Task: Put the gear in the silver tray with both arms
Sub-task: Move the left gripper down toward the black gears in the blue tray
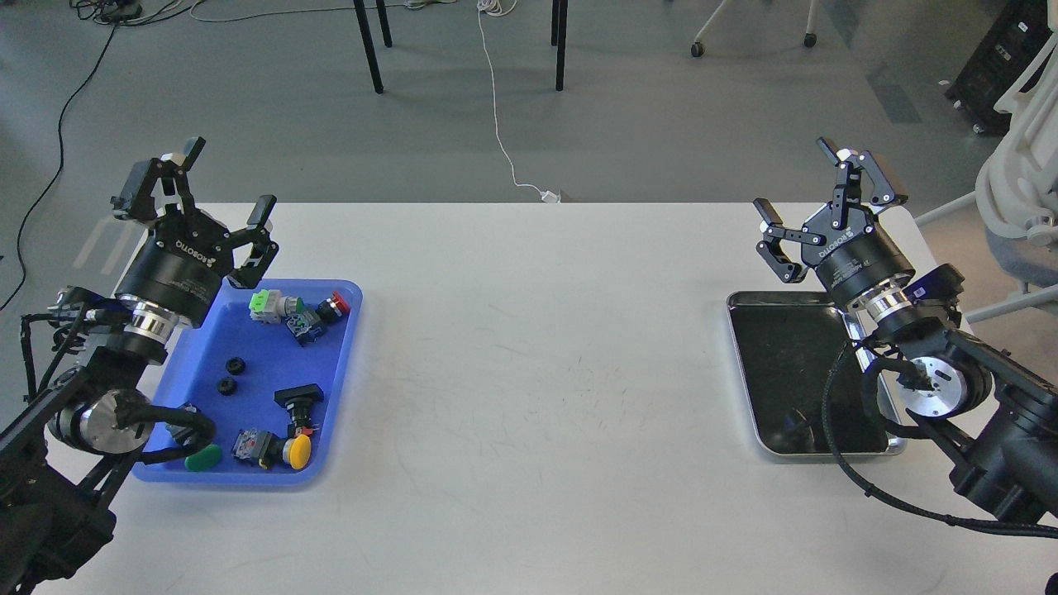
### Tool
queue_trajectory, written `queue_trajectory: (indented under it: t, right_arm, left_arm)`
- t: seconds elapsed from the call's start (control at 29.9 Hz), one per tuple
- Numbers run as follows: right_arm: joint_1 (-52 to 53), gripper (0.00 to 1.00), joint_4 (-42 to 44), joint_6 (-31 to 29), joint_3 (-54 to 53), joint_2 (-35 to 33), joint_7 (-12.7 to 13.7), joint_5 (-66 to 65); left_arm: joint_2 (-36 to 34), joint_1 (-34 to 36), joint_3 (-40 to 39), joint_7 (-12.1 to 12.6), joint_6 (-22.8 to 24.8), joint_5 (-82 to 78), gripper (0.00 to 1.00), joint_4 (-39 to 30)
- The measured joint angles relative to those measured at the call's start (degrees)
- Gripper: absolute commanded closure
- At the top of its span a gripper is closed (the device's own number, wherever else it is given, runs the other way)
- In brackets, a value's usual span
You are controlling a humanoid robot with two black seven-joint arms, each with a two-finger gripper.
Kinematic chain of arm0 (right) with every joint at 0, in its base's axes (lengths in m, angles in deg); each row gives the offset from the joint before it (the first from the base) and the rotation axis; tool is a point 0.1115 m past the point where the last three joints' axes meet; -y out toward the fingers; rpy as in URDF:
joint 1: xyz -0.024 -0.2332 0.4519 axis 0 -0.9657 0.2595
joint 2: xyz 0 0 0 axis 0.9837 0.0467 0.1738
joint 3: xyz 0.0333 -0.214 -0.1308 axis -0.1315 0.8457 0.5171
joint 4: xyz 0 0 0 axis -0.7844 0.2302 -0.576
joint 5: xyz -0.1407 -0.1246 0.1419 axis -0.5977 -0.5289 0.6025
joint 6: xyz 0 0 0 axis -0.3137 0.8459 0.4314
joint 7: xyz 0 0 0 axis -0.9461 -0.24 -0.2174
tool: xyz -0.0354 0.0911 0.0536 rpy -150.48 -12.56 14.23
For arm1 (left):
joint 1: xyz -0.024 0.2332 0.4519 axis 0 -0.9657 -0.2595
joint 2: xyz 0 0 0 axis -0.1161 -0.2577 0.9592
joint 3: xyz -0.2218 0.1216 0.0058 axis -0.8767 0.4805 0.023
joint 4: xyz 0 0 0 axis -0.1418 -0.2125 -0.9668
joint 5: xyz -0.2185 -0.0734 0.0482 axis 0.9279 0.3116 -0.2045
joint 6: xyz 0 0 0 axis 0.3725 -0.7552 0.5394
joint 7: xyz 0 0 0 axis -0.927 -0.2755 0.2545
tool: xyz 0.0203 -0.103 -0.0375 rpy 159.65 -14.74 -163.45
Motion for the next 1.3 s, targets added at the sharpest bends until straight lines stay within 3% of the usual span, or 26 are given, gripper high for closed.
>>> queue_trajectory:
  t: [0.74,0.94,1.14,1.3]
  right_arm:
    - [-0.2,0.01,1.5,0.1,0.5,0.8,0.0,-0.1]
    - [-0.1,0.01,1.5,0.1,1.4,0.8,0.0,-0.1]
    - [0.0,0.01,1.5,0.1,1.4,0.8,0.0,-0.1]
    - [-0.1,0.01,1.5,0.1,1.5,0.8,0.0,-0.1]
  left_arm:
    - [-2.7,2.0,1.0,-0.1,-0.1,-0.3,0.02,2.3]
    - [-4.2,2.0,1.0,-1.0,2.0,-1.3,0.02,1.4]
    - [-8.0,1.8,1.0,-4.0,4.2,-15.5,0.02,-3.0]
    - [-13.5,1.7,1.1,-4.4,5.2,-30.4,0.02,-5.8]
